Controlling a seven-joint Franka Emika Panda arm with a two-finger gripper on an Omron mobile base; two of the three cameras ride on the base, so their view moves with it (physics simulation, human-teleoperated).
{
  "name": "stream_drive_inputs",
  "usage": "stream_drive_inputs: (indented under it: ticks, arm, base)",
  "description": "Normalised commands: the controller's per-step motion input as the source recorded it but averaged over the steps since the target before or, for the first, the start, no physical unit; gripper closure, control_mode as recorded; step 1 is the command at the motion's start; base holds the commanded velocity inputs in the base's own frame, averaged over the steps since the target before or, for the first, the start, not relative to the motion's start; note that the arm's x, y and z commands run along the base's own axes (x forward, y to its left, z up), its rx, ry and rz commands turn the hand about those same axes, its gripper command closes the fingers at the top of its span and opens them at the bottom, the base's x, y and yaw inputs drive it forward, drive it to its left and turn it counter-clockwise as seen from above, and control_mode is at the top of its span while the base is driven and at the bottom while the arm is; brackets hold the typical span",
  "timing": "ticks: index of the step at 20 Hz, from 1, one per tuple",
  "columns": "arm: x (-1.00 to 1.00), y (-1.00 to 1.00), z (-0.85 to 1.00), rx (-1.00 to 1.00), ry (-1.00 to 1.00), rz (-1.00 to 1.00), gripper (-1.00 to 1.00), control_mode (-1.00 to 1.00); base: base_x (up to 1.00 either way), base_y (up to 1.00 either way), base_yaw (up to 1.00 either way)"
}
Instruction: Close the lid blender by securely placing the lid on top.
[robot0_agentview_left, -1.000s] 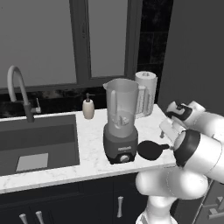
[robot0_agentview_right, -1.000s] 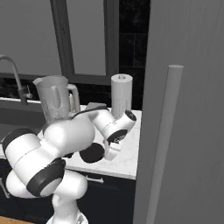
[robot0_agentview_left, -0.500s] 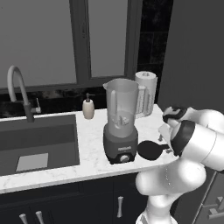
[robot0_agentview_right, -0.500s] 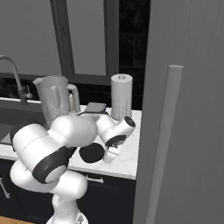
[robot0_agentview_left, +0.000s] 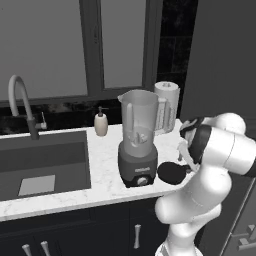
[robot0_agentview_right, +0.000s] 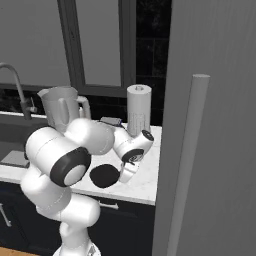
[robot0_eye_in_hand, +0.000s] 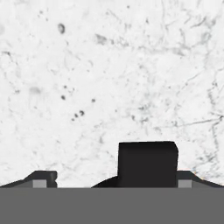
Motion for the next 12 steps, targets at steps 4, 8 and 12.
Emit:
stream_drive_inputs:
  ticks: [4, 8, 12]
  arm:
    - [0.00, 0.00, -0.46, -0.04, 0.06, 0.00, -1.00, -1.00]
    - [0.00, 0.00, -0.35, -0.03, 0.06, 0.01, -1.00, -1.00]
    - [-0.04, 0.01, -0.27, -0.02, 0.01, 0.01, 1.00, -1.00]
  base:
    - [0.00, 0.00, 0.00]
    - [0.00, 0.00, 0.00]
    - [0.00, 0.00, 0.00]
